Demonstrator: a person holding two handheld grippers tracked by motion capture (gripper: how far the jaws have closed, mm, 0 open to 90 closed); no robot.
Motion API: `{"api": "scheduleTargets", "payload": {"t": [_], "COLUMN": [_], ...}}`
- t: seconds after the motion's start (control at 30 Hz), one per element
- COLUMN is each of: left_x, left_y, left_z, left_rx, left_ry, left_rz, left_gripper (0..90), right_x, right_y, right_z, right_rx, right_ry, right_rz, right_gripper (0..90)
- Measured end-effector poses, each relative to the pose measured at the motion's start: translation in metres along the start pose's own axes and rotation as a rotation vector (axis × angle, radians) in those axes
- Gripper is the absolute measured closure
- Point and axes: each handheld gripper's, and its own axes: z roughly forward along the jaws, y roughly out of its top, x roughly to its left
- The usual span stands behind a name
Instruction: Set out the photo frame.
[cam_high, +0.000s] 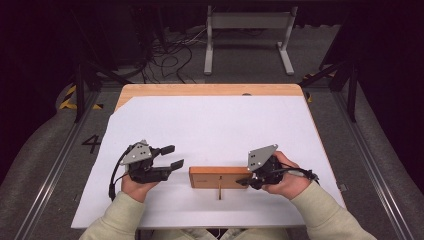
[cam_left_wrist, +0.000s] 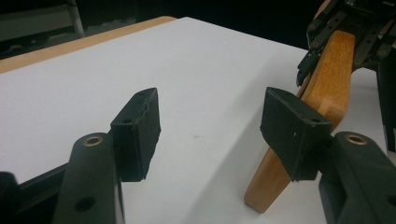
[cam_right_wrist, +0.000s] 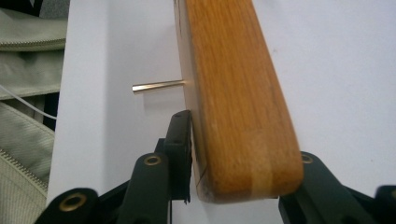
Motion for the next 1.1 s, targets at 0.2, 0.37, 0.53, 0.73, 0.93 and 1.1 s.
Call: {"api": "scheduleTargets", "payload": {"t": [0.2, 0.37, 0.53, 0.73, 0.93, 1.1], "left_x": [0.001, 0.001, 0.0, 0.001, 0.0, 0.002], "left_y": [-0.001, -0.001, -0.002, -0.002, -0.003, -0.003], "left_z": [0.0, 0.002, 0.004, 0.004, 0.006, 0.008], "left_rx": [0.008, 0.021, 0.022, 0.025, 0.038, 0.043], "left_ry": [0.0, -0.002, -0.003, -0.002, -0.004, -0.007], "left_rz": [-0.015, -0.001, -0.003, -0.005, -0.012, -0.015], "left_gripper": [37.4, 37.1, 37.1, 37.0, 36.6, 36.5], "right_x": [0.01, 0.023, 0.028, 0.03, 0.026, 0.026], "right_y": [-0.001, -0.002, -0.003, -0.005, -0.027, -0.042], "right_z": [-0.002, 0.0, -0.001, -0.003, -0.007, -0.007], "right_rx": [0.003, 0.018, 0.011, -0.002, 0.045, 0.104], "right_ry": [-0.001, 0.013, 0.011, 0.003, -0.024, -0.02], "right_rz": [-0.046, -0.089, -0.089, -0.064, 0.029, 0.093], "right_gripper": [67.3, 62.0, 59.1, 52.2, 53.2, 69.0]}}
